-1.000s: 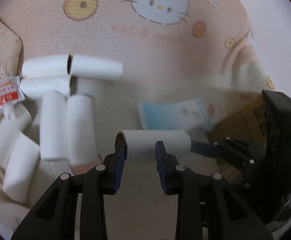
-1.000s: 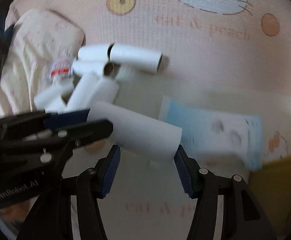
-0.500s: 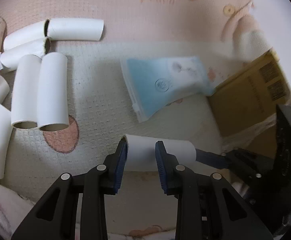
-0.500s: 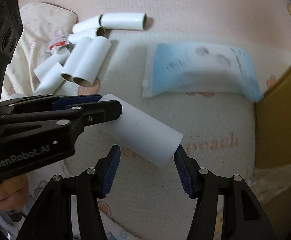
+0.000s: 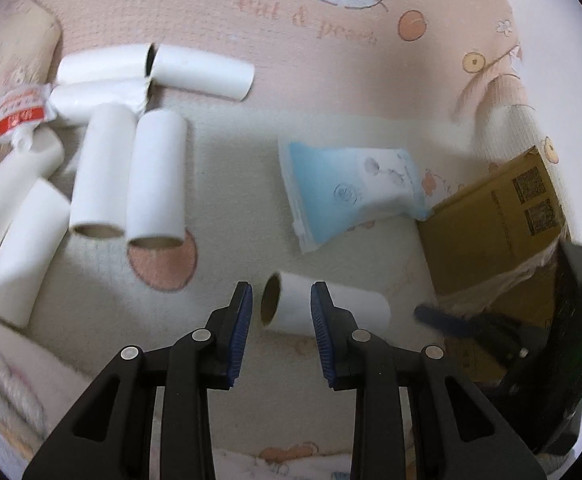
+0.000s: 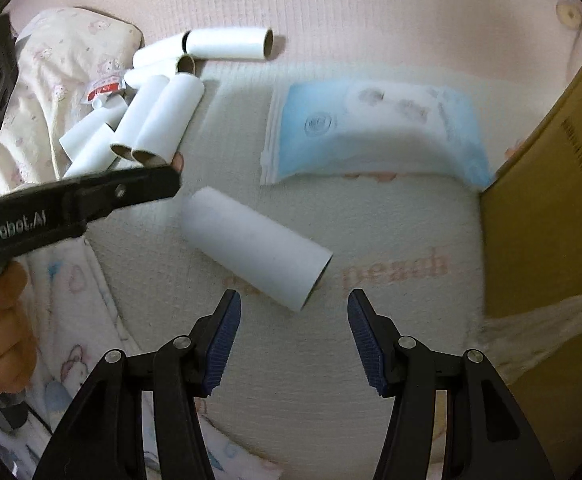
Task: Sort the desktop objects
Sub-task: 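Lift the white tube with the left tool and pull it clear of the pile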
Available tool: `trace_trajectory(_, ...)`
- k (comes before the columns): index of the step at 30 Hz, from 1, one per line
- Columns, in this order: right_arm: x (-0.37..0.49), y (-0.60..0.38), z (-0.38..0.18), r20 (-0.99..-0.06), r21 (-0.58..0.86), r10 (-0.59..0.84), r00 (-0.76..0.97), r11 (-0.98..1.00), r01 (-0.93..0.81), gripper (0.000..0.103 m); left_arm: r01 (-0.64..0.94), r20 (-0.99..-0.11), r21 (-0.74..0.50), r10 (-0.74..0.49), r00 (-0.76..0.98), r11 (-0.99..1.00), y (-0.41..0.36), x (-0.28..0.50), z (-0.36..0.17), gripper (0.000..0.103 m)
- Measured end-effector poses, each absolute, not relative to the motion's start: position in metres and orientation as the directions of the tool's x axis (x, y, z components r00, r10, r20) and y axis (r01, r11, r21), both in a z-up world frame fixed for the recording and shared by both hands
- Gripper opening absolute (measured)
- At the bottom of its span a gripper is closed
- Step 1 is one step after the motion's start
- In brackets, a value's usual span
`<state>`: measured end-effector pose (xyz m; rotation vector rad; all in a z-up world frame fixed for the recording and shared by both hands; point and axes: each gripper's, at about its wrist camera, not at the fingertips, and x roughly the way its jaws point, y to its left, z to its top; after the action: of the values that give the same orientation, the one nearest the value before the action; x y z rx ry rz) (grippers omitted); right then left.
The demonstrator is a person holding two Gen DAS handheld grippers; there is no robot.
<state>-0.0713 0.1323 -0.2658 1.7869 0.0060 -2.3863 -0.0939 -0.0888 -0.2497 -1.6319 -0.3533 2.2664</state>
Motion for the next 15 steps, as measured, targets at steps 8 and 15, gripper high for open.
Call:
trace_trajectory(8,-0.094,0.142,-0.26,-0.949,-0.029,-0.014,-0.314,-0.991,0.132,0.03,-0.101,-0.89,-0.373,0.387,-0.243,-0.922,-0.085,-0.084,-0.259,0.026)
trace_trajectory(15,-0.113,0.148,-0.272,-0.959,-0.05,0.003,-0.283,-0.986,0.158,0.03,-0.116,-0.906,-0.362,0.378,-0.189,-0.925,-0.075,-0.093,-0.276,0.026)
